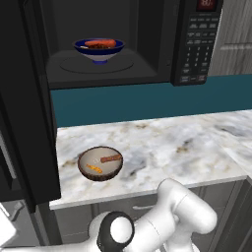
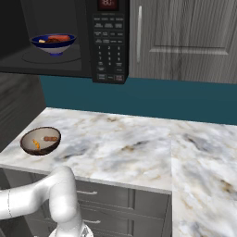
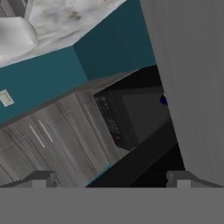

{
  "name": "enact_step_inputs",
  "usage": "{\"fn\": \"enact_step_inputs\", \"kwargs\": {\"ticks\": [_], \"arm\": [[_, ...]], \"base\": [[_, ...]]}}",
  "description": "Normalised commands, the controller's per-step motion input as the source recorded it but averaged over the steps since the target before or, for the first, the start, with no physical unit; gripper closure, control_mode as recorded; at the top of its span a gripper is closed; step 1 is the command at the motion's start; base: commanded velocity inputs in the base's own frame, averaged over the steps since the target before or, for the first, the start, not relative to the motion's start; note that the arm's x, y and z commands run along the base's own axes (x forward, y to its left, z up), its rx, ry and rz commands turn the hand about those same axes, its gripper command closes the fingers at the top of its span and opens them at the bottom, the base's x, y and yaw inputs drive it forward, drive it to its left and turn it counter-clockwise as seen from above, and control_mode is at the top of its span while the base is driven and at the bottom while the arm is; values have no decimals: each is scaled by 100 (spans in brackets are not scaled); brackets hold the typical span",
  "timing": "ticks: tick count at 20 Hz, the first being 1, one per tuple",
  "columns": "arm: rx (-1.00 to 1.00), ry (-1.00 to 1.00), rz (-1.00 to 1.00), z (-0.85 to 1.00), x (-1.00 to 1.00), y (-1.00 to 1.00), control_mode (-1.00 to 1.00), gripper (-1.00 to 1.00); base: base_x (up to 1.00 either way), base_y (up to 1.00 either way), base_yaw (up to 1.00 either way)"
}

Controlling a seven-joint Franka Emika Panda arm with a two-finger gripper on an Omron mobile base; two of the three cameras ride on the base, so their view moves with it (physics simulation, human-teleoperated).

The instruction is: Place the bowl containing the steak and carrot in the microwave. Close the microwave door and press the start button to microwave the meal.

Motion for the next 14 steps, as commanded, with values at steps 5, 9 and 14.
{"fn": "enact_step_inputs", "kwargs": {"ticks": [5,9,14], "arm": [[-1,0,0,33,2,22,-100,-100],[0,-2,-4,50,0,3,-100,-100],[1,-1,-10,57,0,-8,-100,-100]], "base": [[0,0,0],[0,0,0],[0,0,0]]}}
